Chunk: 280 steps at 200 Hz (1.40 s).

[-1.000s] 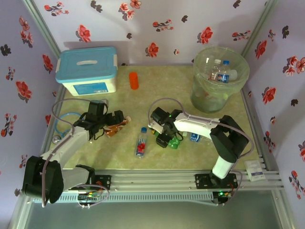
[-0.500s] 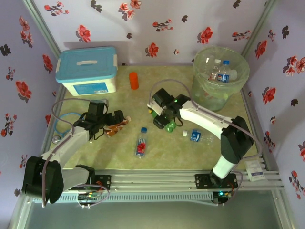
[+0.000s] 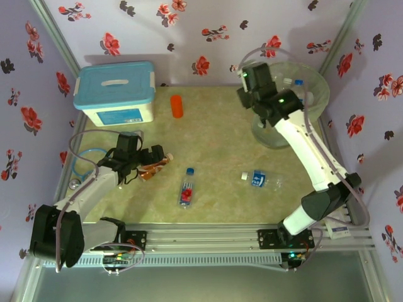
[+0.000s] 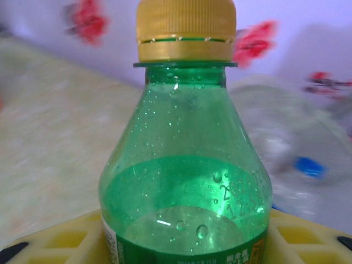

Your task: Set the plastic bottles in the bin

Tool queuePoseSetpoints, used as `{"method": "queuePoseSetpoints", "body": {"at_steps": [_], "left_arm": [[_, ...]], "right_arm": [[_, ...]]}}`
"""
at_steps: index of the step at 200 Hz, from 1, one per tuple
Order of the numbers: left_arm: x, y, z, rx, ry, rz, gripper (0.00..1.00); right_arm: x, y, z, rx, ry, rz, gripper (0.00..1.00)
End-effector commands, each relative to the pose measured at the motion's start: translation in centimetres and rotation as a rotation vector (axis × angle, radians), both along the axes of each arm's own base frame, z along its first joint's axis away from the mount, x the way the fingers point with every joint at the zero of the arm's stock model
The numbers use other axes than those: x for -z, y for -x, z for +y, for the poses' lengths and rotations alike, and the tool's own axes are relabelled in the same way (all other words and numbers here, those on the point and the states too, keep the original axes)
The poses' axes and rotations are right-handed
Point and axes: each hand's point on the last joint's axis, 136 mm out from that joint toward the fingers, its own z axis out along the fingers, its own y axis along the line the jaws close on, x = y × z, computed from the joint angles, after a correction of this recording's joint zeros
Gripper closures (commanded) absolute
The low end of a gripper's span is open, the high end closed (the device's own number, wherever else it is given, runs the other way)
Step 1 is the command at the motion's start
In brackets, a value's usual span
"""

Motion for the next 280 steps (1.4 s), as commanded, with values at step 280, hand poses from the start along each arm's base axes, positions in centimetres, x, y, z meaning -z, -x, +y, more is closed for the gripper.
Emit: {"method": "queuePoseSetpoints", "body": {"at_steps": [280], "left_arm": [[1.2, -0.4, -0.2, -0.002, 0.021, 0.019, 0.0]], "right_arm": [[2.7, -5.5, -21.2, 0.605, -0.169, 0.017, 0.35]]}}
